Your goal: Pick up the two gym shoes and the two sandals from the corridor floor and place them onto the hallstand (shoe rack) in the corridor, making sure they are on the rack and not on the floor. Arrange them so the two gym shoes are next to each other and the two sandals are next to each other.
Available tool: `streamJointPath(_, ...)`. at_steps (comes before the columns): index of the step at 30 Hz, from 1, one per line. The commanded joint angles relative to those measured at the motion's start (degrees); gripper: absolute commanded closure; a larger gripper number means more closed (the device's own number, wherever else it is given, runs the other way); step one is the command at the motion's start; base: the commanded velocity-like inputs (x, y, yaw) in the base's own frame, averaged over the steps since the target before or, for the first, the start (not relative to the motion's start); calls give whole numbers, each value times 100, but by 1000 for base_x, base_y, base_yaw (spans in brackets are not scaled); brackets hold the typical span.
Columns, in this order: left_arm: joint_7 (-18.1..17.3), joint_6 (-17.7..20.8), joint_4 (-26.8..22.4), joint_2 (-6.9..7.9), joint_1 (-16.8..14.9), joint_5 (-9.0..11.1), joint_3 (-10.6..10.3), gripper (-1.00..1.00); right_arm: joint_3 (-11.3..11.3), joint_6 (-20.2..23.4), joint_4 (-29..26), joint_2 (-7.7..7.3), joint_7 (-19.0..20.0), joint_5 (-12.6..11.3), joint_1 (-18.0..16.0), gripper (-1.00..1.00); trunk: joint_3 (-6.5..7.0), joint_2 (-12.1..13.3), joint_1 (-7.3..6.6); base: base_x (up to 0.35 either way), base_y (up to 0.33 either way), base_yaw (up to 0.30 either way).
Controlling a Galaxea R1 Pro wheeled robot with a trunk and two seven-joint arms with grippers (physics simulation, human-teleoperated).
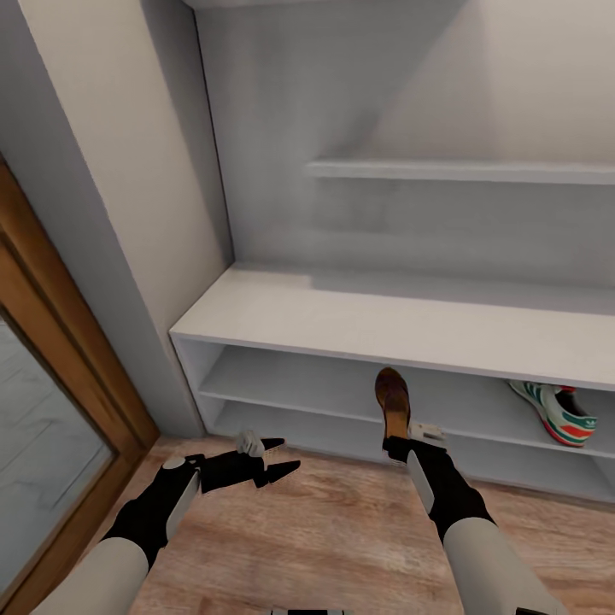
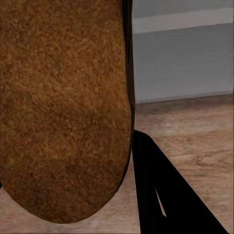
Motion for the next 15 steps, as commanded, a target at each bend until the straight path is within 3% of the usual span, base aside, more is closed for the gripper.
streamJointPath(1, -4, 57, -1, 8, -3, 58, -31, -100, -15, 30, -10, 6, -33, -23, -2, 100, -5, -2, 2, 315, -101, 0)
streamJointPath(8, -2, 57, -1, 8, -3, 58, -28, -100, -16, 30, -9, 6, -31, -23, -2, 100, -5, -2, 2, 283, -164, 0)
streamJointPath(15, -4, 57, -1, -8, -3, 58, -34, -100, -8, 30, -9, 6, -30, -23, -2, 100, -5, -2, 2, 94, -51, 0)
